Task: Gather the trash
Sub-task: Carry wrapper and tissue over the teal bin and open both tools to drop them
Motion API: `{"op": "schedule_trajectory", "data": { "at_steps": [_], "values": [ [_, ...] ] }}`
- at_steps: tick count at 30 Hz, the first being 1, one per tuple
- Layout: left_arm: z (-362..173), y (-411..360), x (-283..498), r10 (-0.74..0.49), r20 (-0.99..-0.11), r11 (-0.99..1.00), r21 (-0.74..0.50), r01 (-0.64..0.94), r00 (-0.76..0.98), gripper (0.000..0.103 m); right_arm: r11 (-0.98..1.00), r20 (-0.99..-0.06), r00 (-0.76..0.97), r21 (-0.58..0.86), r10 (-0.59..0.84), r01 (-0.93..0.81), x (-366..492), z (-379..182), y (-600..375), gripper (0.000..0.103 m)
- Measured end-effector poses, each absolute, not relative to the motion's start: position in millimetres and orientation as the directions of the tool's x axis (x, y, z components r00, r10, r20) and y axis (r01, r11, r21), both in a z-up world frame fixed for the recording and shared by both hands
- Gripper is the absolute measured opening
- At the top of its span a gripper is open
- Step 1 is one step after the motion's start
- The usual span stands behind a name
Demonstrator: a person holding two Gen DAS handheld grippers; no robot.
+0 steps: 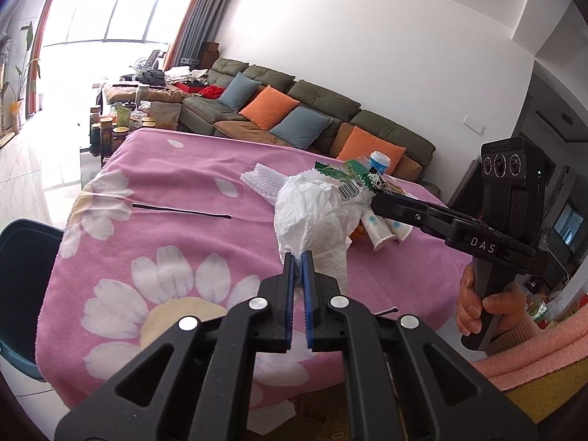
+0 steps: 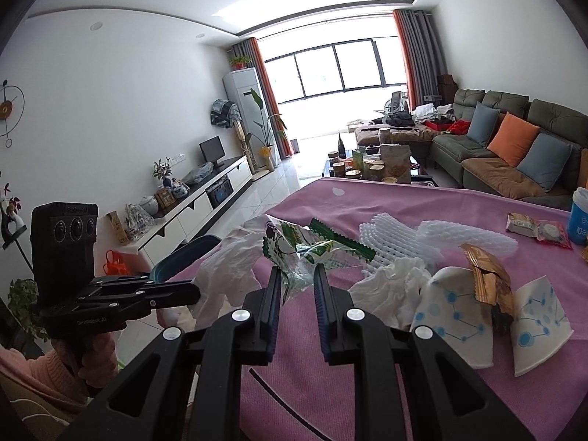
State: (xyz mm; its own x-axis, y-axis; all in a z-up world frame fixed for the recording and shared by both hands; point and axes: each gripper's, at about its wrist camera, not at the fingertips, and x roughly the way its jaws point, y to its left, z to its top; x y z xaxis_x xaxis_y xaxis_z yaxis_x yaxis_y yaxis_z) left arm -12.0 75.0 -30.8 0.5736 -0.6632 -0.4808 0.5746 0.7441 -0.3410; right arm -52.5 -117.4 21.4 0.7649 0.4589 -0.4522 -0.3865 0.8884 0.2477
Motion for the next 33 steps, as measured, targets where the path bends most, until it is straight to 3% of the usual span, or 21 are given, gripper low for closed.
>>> {"op": "schedule_trajectory", "data": {
  "at_steps": [33],
  "values": [
    [-27,204,-24,-0.376,-0.495,0.912,-0.345,0.219,0.783,0.005,0.729,-0.492,0.569,0.231,0.659,-0.644,14,21,13,0.017]
  ]
}}
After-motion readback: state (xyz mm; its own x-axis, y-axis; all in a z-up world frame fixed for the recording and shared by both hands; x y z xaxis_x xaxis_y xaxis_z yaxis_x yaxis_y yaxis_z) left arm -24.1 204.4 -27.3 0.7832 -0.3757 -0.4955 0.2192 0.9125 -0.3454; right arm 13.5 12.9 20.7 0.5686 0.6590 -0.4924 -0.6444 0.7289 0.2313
